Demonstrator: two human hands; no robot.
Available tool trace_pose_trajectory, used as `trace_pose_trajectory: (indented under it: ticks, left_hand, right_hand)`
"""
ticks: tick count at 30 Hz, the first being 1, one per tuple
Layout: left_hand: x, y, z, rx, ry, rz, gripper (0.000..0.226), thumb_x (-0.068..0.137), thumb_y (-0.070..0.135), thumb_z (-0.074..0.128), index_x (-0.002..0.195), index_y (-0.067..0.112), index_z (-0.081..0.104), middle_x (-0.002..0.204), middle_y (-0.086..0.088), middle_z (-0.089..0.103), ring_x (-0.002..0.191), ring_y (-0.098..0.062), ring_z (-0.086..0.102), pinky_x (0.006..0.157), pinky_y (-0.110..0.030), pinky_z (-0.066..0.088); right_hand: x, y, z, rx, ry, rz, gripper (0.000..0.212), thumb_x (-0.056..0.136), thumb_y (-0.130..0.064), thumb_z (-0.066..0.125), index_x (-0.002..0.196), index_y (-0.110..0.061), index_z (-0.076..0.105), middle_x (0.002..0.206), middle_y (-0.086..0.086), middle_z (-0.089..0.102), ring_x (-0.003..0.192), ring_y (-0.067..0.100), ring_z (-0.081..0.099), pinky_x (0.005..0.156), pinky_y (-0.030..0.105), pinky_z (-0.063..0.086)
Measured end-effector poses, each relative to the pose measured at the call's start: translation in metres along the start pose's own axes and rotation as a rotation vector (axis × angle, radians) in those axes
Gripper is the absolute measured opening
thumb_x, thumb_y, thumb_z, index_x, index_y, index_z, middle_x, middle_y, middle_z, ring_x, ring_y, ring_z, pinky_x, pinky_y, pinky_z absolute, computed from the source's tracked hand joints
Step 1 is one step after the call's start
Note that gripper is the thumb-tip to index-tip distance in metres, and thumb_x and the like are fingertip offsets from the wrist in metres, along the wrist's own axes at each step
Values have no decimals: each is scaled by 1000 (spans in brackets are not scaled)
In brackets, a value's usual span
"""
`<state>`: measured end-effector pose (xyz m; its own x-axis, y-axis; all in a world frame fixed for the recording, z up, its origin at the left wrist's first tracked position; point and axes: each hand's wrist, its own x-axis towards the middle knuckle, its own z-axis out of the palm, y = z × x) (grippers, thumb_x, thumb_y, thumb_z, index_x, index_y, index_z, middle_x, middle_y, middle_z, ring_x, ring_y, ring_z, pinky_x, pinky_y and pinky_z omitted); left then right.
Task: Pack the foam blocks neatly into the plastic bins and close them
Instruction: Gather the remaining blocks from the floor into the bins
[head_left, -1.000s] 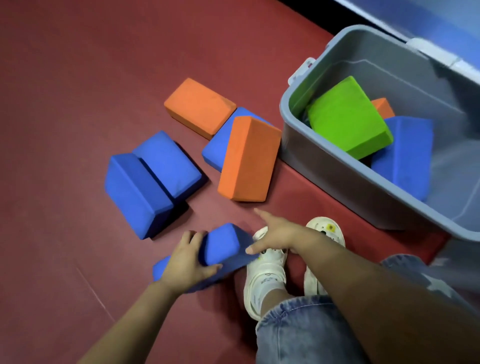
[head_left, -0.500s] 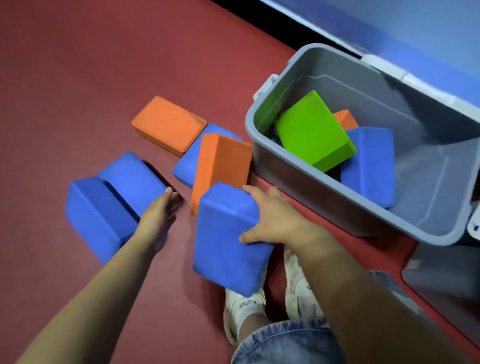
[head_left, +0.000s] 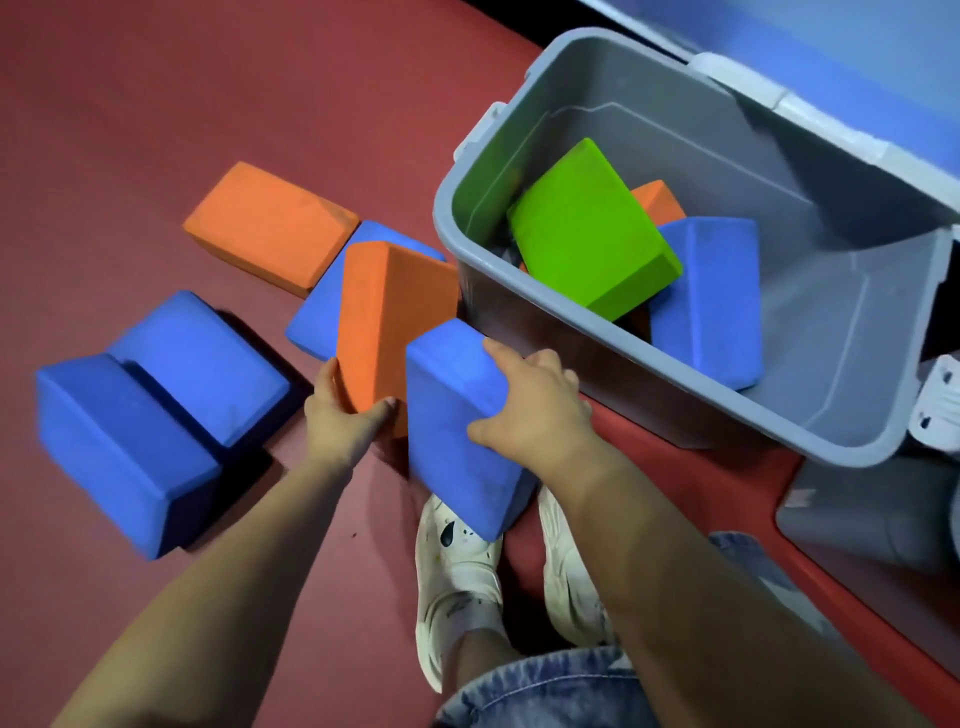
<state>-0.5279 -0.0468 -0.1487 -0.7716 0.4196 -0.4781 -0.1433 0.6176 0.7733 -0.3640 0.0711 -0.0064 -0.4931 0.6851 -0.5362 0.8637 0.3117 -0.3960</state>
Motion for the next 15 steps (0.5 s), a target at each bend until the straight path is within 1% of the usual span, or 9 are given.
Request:
trace_pose_trajectory:
  ticks: [3,5,6,9,10,12,15]
  left_hand:
    - [-45,9,-9,85,84,36,83,75,31,77,144,38,33,128,-10,35,120,-26,42,108,-39,35]
    - [-78,15,-24,89,128,32,84,67,41,74,142,44,35,122,-9,34,118,-30,43,108,-42,36]
    - [-92,18,-34,80,146,26,85,65,44,72,141,45,36,123,-9,33,118,-32,44,108,-43,36]
    - [-121,32,-62,71,171,23,84,65,42,73,141,46,37,127,-12,33,117,-34,45,108,-44,37]
    - [-131,42,-71,73,177,58,84,65,43,73,140,48,36,127,-13,33,116,-34,46,107,-45,38]
    - [-148,66,-84,69,195,137,81,71,40,77,139,49,35,126,-14,33,114,-34,47,107,-46,38]
    - [-178,109,-92,51,200,227,77,79,34,74,143,45,33,128,-16,35,114,-33,48,106,-41,38]
  right_hand:
    - [-12,1,-2,12,21,11,82,74,-35,70,144,-43,26,132,3,35,125,27,35,101,41,36]
    - [-27,-2,-6,49,25,3,79,73,-37,70,142,-40,32,133,4,37,127,28,35,103,41,37]
    - [-36,-4,-10,74,28,-4,78,72,-37,70,141,-39,34,133,4,39,127,28,35,105,41,36]
    - [-64,-8,-23,133,60,-36,77,70,-38,71,140,-38,38,132,6,42,126,28,38,106,40,37]
    - [-77,-6,-30,148,88,-51,77,70,-38,71,140,-38,38,131,6,43,124,28,40,105,38,37]
    - [-104,4,-47,184,167,-65,77,69,-37,72,139,-37,40,130,5,45,122,27,42,104,34,38]
    - [-141,29,-77,264,342,-38,77,67,-36,75,137,-34,43,129,5,46,122,26,44,105,37,38]
